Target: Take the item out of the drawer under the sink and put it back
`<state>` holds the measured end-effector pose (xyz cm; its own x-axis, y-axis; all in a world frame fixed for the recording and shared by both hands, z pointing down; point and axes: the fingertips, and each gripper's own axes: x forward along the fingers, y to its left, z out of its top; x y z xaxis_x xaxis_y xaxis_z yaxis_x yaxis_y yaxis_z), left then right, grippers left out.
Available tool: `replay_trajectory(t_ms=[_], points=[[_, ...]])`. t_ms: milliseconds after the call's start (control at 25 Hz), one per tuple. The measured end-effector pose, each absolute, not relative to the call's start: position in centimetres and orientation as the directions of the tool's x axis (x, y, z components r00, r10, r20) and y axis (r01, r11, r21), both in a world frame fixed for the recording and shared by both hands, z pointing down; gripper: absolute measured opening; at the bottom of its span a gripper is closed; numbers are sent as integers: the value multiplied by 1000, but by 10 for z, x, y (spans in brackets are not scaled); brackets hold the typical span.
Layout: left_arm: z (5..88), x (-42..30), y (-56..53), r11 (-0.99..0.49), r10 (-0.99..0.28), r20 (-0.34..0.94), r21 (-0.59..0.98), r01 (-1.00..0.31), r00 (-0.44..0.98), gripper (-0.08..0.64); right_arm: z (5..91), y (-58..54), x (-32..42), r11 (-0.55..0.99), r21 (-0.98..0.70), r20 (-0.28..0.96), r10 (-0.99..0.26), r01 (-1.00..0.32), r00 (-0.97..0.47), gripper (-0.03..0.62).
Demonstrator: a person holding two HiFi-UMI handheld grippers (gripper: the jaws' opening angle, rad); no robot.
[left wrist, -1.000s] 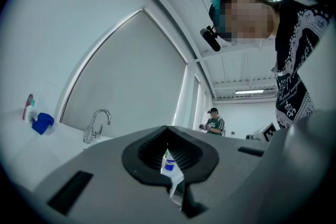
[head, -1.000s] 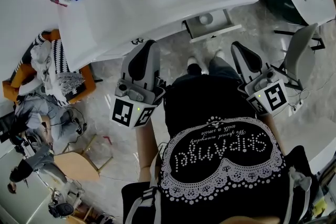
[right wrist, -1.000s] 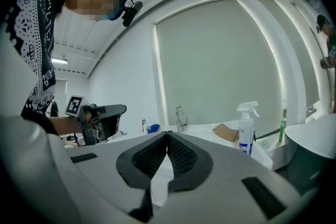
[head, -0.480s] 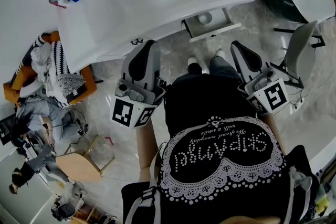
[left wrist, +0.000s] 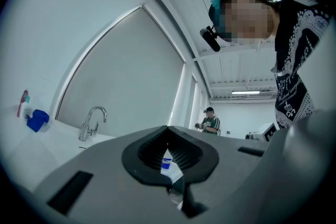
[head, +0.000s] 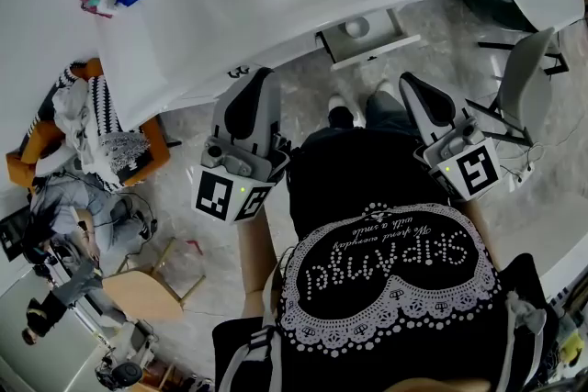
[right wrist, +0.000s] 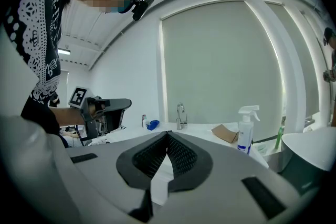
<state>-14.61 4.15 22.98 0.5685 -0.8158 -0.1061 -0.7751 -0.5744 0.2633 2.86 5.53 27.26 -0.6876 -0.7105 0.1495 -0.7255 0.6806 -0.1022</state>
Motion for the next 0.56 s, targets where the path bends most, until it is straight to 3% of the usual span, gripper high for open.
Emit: replay_trajectory(t_ms=[560], points=[[234,-146,30,-576,-814,-119,288,-765,568,3,274,49,29,678,-110,178,-706,-727,-685,17]])
